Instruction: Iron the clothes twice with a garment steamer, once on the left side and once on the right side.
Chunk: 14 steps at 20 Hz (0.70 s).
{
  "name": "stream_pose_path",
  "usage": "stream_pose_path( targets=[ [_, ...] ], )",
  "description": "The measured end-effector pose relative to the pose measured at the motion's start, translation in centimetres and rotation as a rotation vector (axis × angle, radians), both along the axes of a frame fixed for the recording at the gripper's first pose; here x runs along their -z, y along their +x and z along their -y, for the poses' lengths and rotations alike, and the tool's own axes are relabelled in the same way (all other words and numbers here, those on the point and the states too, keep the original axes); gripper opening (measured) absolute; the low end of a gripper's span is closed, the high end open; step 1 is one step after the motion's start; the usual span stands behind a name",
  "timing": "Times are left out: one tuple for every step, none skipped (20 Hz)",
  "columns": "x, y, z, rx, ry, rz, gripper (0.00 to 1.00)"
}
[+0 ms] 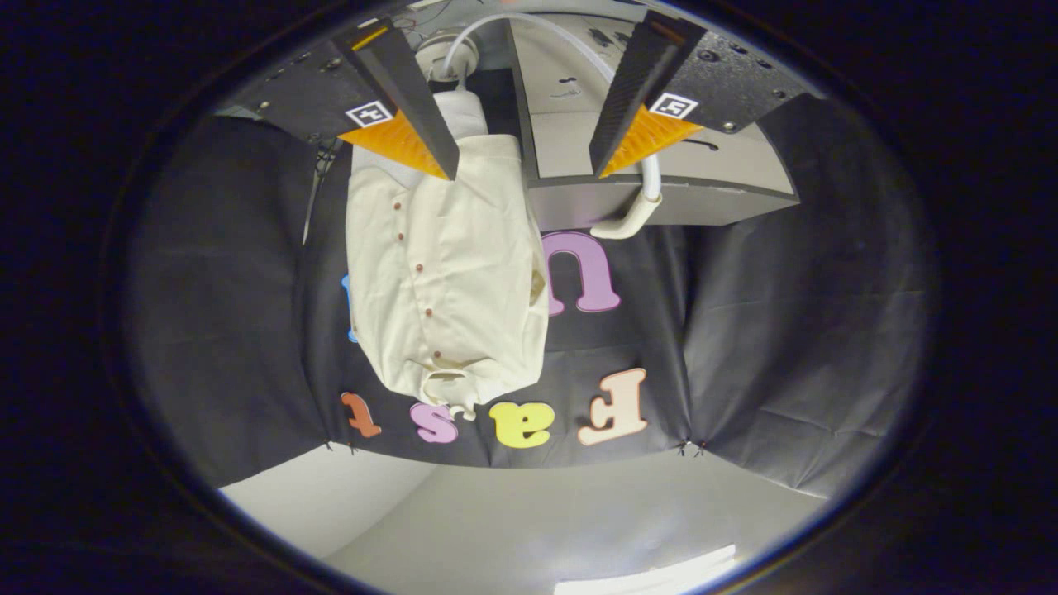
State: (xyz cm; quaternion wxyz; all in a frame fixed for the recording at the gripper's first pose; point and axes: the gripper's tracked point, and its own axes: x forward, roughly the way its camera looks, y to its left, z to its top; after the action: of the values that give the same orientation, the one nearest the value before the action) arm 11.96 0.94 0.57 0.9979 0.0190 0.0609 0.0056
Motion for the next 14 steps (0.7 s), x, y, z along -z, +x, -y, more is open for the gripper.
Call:
stream_pose_path(
  targets=[
    [0.0,1.2,-0.5,0.005,0.008,-0.010,0.97],
    [-0.1,2.4,-1.1,0.006,0.019,-0.025,0.96],
    [-0.2,3.6,-1.9,0.002,0.039,-0.032,0.96],
    [-0.6,4.7,-2.7,-0.005,0.064,-0.043,0.97],
    [-0.9,5.7,-3.5,-0.009,0.090,-0.049,0.96],
    [-1.5,6.8,-4.2,-0.013,0.109,-0.045,0.97],
    [-1.9,7.9,-5.1,-0.024,0.116,-0.048,0.96],
    [-2.0,8.9,-5.8,-0.032,0.112,-0.058,0.96],
    [-1.7,9.7,-6.6,-0.040,0.107,-0.071,0.96],
    [-1.6,10.6,-7.5,-0.049,0.100,-0.080,0.97],
    [-1.4,11.5,-8.4,-0.058,0.092,-0.091,0.97],
    [-1.0,12.6,-9.2,-0.068,0.083,-0.110,0.97],
    [-0.5,13.6,-9.8,-0.070,0.071,-0.124,0.96],
    [0.1,14.7,-10.2,-0.069,0.055,-0.141,0.96]
  ],
)
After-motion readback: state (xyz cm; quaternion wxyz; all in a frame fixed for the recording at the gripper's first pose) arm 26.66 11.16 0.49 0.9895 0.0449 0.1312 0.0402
